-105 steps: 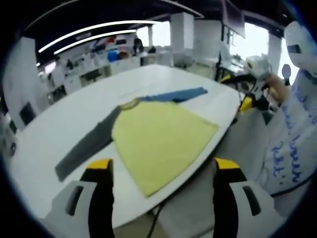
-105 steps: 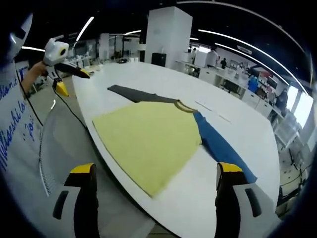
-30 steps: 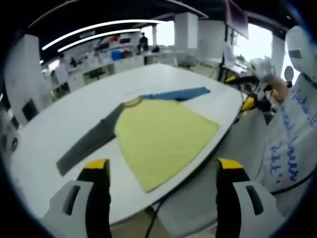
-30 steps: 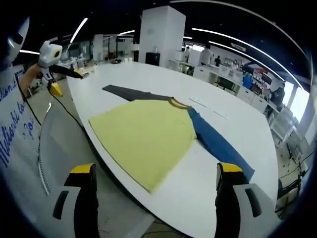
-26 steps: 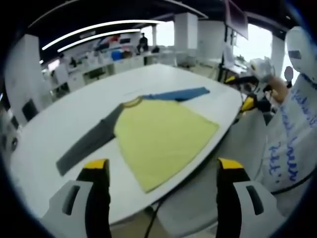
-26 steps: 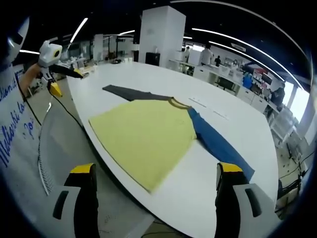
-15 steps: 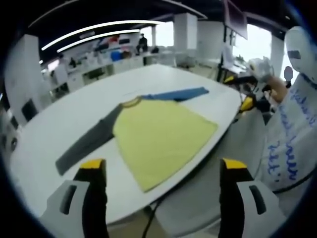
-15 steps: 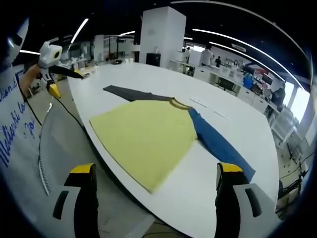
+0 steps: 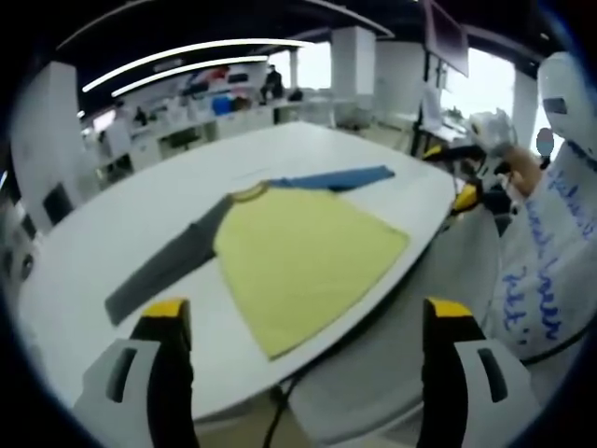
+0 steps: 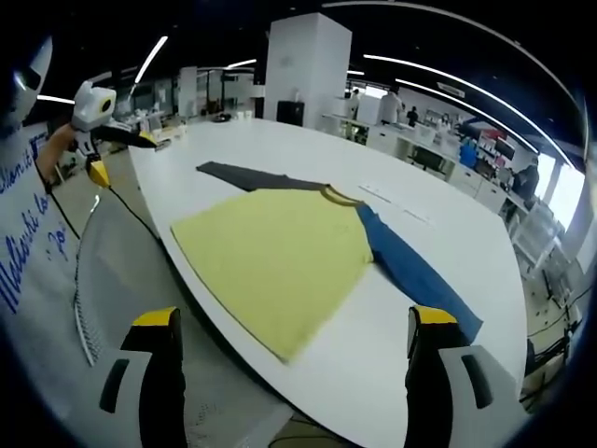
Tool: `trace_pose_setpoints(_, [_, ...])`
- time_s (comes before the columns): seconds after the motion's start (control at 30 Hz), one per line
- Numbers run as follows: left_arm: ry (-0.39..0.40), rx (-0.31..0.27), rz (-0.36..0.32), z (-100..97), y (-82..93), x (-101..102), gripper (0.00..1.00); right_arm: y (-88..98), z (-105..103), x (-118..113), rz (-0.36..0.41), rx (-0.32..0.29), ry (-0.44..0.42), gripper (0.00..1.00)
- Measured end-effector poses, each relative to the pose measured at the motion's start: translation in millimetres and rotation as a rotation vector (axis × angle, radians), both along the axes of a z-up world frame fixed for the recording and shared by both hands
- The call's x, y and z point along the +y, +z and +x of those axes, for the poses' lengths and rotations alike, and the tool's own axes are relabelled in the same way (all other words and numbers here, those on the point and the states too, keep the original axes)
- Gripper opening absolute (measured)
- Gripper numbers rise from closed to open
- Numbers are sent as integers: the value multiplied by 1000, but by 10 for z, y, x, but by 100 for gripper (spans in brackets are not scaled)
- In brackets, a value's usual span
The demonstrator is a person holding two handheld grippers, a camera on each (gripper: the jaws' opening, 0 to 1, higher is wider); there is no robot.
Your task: Fold the garment on the visible template until the final outline fits inside the template.
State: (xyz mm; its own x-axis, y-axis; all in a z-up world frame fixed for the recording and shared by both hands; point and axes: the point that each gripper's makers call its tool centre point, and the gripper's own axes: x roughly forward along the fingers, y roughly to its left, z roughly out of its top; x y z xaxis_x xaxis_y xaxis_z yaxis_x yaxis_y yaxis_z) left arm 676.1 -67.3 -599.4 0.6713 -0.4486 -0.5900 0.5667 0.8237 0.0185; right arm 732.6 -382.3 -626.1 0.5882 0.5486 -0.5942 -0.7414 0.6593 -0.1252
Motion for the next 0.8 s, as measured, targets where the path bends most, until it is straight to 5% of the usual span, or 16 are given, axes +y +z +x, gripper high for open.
trace_pose_setpoints(0.37, [-10,11,-4,-15,-15,-42,100,4,17,-42,3,-10,-13,100])
trace_pose_setpoints(0.8, [5,23,-9,-15,-12,-27,100,131,331,-330,20,-78,-101,100])
